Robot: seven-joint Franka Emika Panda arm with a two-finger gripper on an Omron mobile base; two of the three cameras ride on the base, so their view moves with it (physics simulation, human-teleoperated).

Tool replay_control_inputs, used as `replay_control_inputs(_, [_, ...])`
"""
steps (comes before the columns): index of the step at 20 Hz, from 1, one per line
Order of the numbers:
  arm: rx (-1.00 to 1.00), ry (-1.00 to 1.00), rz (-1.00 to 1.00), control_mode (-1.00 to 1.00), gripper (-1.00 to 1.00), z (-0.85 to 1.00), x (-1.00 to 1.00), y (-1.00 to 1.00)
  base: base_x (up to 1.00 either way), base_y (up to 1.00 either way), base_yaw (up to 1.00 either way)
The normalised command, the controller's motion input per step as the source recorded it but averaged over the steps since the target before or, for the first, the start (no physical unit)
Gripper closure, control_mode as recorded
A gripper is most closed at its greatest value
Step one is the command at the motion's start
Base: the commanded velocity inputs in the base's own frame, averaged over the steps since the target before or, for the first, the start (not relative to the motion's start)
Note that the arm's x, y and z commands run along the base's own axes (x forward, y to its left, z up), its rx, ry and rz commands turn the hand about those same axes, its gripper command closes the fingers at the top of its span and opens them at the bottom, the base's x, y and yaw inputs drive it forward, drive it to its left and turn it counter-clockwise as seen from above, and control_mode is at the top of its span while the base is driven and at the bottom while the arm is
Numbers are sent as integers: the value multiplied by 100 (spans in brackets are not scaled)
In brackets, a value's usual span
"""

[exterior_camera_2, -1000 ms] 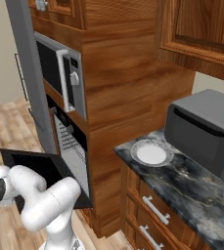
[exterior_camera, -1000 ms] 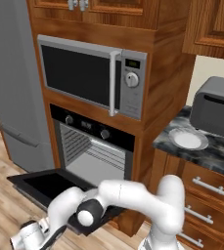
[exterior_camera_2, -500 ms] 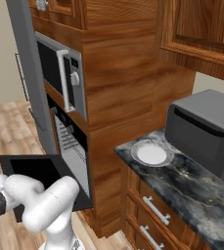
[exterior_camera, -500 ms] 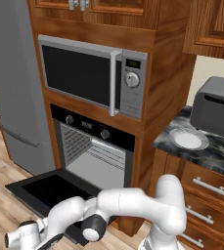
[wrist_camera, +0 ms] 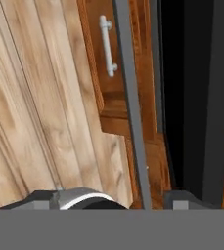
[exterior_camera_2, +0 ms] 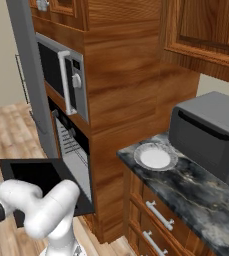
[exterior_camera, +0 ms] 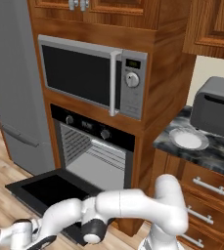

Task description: Take the baked cake out of the oven and place it on the plate for cooling. Then close the oven door.

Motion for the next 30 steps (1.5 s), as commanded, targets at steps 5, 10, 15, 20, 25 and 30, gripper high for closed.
replay_control_inputs(5, [1,-1,1,-100,-100,59,-93,12,0,0,0])
replay_control_inputs(10, [18,-1,0,-100,-100,100,-26,-58,0,0,0])
replay_control_inputs(15, [24,0,-3,-100,-100,94,2,-99,0,0,0])
replay_control_inputs(20, [18,0,-8,-100,-100,52,28,-100,0,0,0])
replay_control_inputs(25, [18,0,-5,-100,-100,4,16,-100,0,0,0])
replay_control_inputs(30, [24,-6,-3,-100,-100,7,10,-100,0,0,0])
